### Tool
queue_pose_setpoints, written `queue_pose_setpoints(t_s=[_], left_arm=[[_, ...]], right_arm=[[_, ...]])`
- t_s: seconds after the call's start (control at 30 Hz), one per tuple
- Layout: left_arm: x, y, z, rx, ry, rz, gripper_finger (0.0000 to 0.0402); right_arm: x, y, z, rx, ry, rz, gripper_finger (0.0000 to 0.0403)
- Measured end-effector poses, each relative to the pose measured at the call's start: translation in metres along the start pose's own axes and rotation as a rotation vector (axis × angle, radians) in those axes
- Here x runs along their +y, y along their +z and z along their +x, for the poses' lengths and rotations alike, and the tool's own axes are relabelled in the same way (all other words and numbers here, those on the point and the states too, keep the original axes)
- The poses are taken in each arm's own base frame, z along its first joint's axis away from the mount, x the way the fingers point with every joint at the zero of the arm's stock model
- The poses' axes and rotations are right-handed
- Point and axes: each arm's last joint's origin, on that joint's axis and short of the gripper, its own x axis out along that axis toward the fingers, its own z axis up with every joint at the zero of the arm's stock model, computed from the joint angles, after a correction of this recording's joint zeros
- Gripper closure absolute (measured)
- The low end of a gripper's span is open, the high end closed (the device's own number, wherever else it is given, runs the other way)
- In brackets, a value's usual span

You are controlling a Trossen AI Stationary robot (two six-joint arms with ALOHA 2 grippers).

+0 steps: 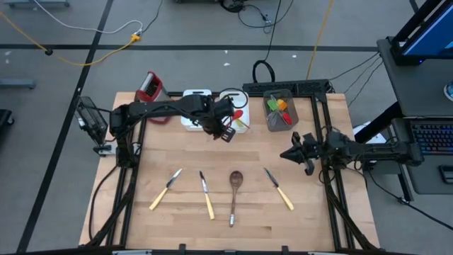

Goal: Pick & Place Kitchen Items
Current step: Put the red serving spoon into the right white bin

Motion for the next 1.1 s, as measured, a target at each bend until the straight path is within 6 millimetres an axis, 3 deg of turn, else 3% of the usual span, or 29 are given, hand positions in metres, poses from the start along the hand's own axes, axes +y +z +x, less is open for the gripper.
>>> queue_pose_setpoints(t_s=[0.27,0.47,0.87,1.1], left_arm=[[0.003,0.003,0.0,0.026,-0.023,-0.184,0.0358],[0.007,0.01,-0.002,0.025,-0.055,-0.321,0.0358],[0.002,0.038,-0.032,-0.153,-0.139,-0.521,0.0358],[-0.004,0.043,-0.019,-0.166,-0.162,-0.618,0.0358]], right_arm=[[-0.011,-0.019,-0.003,0.196,-0.114,-0.116,0.0403],[-0.011,-0.019,-0.003,0.198,-0.105,-0.233,0.0403],[-0.011,-0.018,-0.003,0.199,-0.099,-0.284,0.0403],[-0.011,-0.018,-0.003,0.2,-0.099,-0.284,0.0403]])
